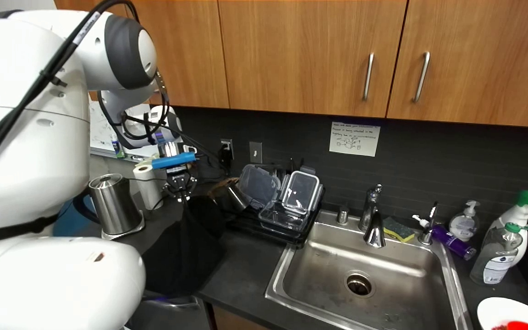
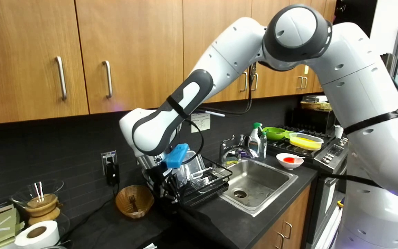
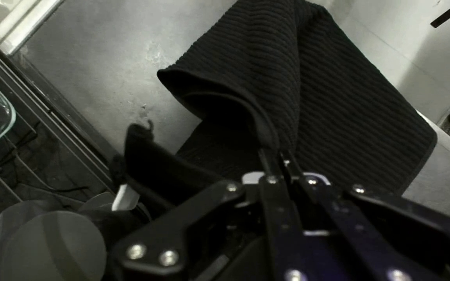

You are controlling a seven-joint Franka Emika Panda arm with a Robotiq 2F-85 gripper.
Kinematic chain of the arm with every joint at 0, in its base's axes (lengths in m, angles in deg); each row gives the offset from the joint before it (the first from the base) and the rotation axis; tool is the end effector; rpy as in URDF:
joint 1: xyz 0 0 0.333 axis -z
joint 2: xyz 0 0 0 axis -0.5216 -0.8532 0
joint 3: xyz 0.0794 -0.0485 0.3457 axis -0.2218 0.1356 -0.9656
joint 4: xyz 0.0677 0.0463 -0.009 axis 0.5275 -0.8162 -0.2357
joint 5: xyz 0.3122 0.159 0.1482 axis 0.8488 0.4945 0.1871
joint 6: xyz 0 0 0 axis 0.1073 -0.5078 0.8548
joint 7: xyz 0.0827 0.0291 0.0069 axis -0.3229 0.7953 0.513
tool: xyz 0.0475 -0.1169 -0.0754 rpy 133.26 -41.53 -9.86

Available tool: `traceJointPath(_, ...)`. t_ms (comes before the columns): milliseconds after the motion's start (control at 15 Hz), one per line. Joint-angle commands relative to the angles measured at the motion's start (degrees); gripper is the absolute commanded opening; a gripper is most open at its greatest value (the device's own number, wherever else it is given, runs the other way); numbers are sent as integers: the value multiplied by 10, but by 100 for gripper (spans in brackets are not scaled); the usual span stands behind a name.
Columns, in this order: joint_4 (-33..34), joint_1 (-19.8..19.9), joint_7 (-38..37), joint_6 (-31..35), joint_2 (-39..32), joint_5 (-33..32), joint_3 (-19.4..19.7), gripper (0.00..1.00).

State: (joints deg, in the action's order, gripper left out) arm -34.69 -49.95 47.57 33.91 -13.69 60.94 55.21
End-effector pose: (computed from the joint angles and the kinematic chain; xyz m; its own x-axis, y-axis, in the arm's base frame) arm 0.5272 0.2528 0.2319 0.7277 0.5508 -0.4088 0.6255 -0.7775 0.0659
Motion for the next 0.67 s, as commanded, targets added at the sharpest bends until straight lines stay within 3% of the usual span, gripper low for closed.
traceJointPath(0, 50, -16, -16, -34, -36, -18, -1, 1)
traceJointPath(600, 124, -33, -8, -50, -116, -30, 3, 1)
